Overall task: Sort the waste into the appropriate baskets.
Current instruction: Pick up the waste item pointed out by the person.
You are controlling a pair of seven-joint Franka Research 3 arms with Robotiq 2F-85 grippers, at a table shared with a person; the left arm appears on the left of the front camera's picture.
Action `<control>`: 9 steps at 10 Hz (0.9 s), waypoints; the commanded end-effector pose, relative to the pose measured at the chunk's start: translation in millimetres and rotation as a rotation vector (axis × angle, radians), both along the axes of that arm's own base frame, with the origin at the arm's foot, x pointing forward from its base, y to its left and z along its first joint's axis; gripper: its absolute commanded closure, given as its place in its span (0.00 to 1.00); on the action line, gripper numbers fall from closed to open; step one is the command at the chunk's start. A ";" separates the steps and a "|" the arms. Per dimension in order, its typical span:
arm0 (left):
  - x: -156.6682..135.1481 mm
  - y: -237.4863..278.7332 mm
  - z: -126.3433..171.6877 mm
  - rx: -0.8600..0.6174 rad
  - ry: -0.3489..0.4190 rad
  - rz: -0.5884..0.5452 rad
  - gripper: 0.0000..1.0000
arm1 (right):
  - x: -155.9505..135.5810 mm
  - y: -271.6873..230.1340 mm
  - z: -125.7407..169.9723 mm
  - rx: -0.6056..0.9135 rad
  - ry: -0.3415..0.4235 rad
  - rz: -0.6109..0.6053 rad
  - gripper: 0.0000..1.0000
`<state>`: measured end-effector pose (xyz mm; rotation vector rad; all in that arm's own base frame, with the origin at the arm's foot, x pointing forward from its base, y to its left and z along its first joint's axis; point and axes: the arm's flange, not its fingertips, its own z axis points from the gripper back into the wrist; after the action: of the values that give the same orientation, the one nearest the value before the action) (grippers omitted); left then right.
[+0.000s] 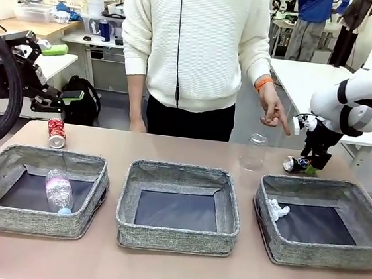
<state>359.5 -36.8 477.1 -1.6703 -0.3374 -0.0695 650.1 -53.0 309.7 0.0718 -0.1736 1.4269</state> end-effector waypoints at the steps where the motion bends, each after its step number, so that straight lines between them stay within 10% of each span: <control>1: -4.7 -3.5 2.2 -0.021 0.013 0.007 0.00 | 5.3 -0.7 5.1 -0.018 0.026 -0.008 0.00; 4: -4.7 -3.5 2.2 -0.021 0.013 0.007 0.00 | 0.0 0.5 3.3 -0.025 0.022 0.007 0.00; 5: -4.7 -3.5 2.2 -0.021 0.013 0.007 0.00 | -1.6 1.2 3.5 -0.034 0.019 0.020 0.60; 6: -4.7 -3.5 2.2 -0.021 0.013 0.007 0.00 | -3.1 0.9 3.4 -0.031 0.021 0.020 0.60; 7: -4.7 -3.5 2.2 -0.021 0.013 0.007 0.00 | -3.5 0.5 2.1 -0.030 0.034 0.007 1.00; 8: -4.7 -3.5 2.2 -0.021 0.013 0.007 0.00 | -5.1 0.4 1.3 -0.023 0.029 0.019 0.62; 9: -4.7 -3.5 2.2 -0.021 0.013 0.007 0.00 | -5.9 0.5 1.2 -0.026 0.026 0.018 1.00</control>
<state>359.5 -36.8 477.1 -1.6703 -0.3374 -0.0694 648.4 -52.2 308.7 0.0688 -0.1356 1.4433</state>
